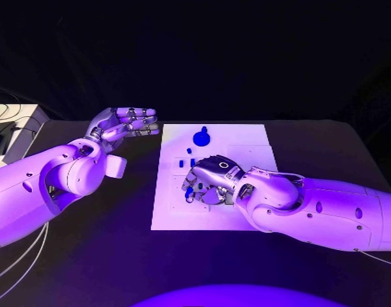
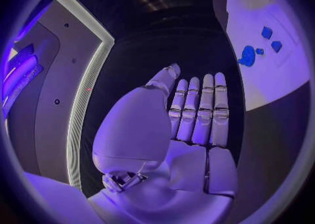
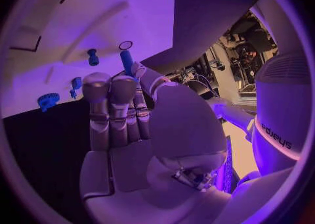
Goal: Assemble the parts on the task board
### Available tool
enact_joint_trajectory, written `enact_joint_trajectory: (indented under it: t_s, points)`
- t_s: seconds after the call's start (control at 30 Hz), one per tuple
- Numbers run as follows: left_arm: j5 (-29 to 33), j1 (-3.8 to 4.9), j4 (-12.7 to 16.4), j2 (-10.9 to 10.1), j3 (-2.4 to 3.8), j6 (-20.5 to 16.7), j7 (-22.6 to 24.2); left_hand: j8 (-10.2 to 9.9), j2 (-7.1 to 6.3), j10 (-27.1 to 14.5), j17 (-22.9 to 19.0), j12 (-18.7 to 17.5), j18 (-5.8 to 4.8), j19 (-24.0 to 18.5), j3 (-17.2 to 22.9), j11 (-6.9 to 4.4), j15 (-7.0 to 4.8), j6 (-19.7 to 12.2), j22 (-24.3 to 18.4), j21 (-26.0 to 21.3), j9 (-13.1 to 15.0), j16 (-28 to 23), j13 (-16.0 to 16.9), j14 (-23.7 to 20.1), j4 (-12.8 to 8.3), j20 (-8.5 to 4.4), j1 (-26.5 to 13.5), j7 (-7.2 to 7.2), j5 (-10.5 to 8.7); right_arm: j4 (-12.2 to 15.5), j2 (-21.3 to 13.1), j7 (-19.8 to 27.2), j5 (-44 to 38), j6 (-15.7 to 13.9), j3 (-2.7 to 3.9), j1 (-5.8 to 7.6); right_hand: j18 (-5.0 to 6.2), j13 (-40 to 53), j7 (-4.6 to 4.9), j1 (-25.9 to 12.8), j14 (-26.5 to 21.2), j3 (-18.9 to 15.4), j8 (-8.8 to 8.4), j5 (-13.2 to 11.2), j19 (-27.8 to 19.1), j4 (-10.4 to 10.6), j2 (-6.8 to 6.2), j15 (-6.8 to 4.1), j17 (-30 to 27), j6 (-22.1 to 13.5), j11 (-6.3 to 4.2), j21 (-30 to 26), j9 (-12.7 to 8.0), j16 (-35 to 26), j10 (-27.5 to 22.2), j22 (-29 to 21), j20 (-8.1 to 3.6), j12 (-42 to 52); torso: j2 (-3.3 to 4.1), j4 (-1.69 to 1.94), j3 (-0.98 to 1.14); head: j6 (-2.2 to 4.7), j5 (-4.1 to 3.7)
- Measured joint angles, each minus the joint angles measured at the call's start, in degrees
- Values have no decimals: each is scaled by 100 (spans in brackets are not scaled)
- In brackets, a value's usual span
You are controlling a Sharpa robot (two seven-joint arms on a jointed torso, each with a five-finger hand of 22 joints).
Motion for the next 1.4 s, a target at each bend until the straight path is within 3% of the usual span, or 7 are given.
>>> enact_joint_trajectory:
  t_s: [0.4,1.4]
  points:
    - [0,0,3,-6,1,0,0,0,0,0,0,0,0,0,0,0,0,0,0,0,0,0,0,0,0,0,0,0,0,64,-28,0,-23,102,-5,-23,1,0,-3,1,1,-1,-3,0,-1,0,-1,1,0,-16,0,0,-1,0,0,4,2,-20,1,1,10,-37,6]
    - [0,0,18,-39,1,2,0,0,0,-1,0,0,0,1,0,0,0,0,1,0,0,0,0,0,0,1,0,0,0,-5,-22,-52,-163,350,-11,-24,9,0,18,9,9,-11,0,24,-12,-57,-9,9,-1,4,0,0,-1,-3,0,2,13,-15,4,4,4,-64,-3]
